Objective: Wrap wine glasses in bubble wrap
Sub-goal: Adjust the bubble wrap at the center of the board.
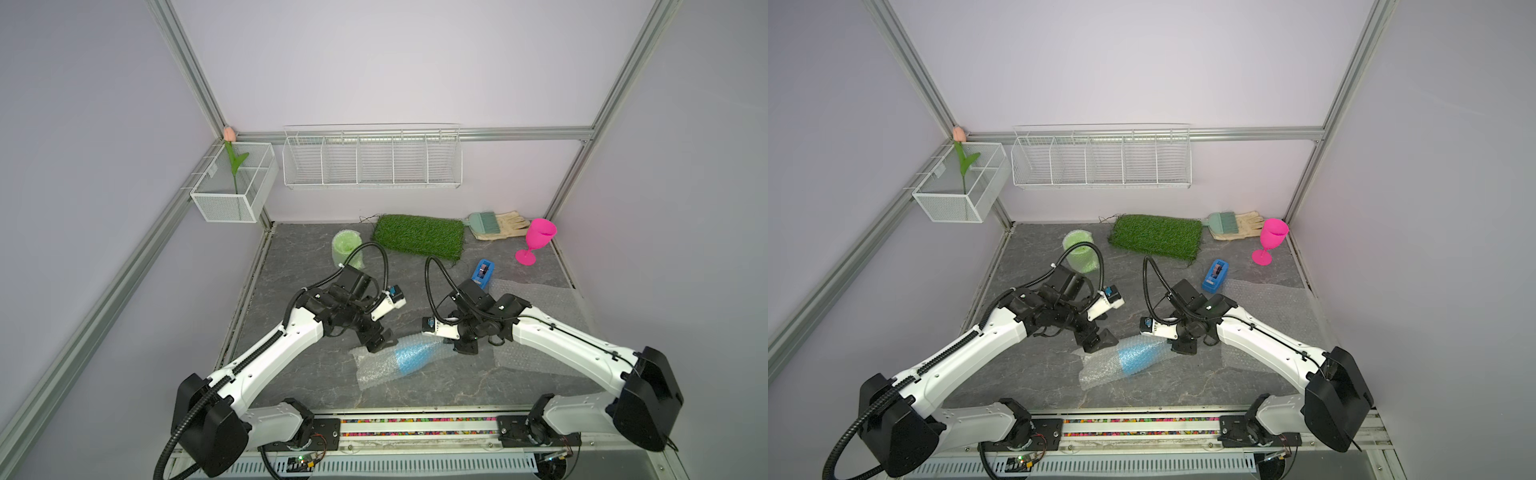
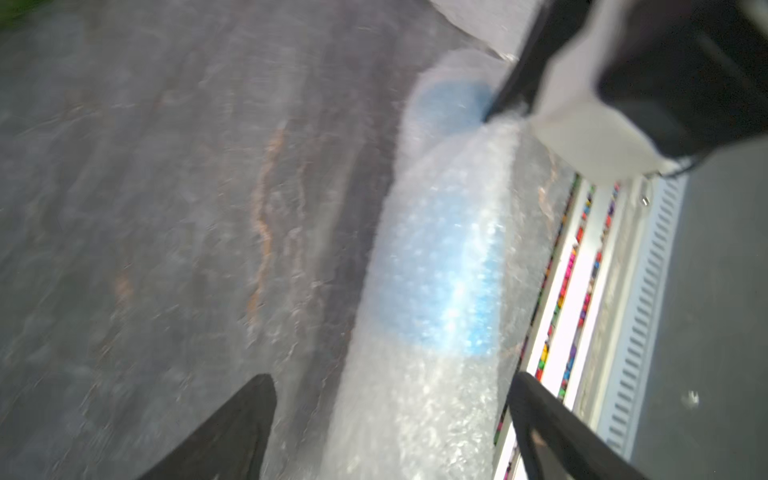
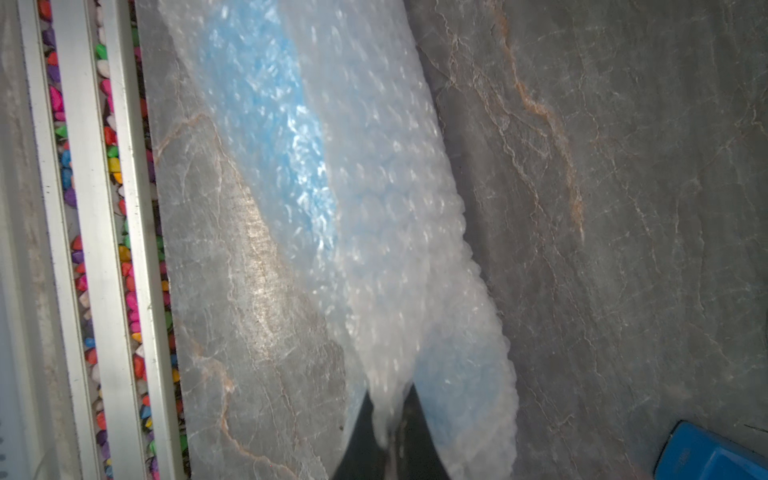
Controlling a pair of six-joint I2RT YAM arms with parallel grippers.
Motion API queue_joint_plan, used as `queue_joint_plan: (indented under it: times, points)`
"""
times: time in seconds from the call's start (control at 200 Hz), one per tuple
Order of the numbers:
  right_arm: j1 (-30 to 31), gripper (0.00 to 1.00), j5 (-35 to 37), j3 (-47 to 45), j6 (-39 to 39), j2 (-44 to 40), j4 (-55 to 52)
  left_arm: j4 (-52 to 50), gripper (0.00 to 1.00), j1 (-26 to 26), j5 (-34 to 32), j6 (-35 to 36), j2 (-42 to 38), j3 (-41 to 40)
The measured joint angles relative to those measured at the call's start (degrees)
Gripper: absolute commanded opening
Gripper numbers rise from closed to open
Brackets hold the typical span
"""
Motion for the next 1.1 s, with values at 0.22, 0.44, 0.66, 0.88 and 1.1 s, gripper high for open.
queue_joint_plan:
  times: [0.22, 0.44, 0.66, 0.88, 1.1]
  points:
    - [-3.61, 0.07, -4.68, 0.68, 0.09, 2.82, -3.13, -0.76, 0.90, -3.19, 1.73, 7.30, 5.38, -3.30]
    - [-7.28, 0.07, -9.99, 3.37, 0.44, 5.60, -5.70, -1.25, 0.88, -4.79, 0.00, 10.62, 5.73, -4.37]
    - [-8.52, 0.07, -13.53, 4.09, 0.81, 7.39, -7.32, 0.42, 0.75, -5.07, -2.40, 11.45, 5.86, -4.61]
    - [-8.66, 0.07, -14.97, 4.35, 0.96, 8.07, -8.22, 1.25, 0.42, -5.22, -4.46, 12.41, 7.02, -4.59]
    - [-8.92, 0.07, -15.52, 4.70, 0.96, 8.92, -8.28, 1.14, 0.13, -5.31, -6.19, 13.03, 7.19, -4.59]
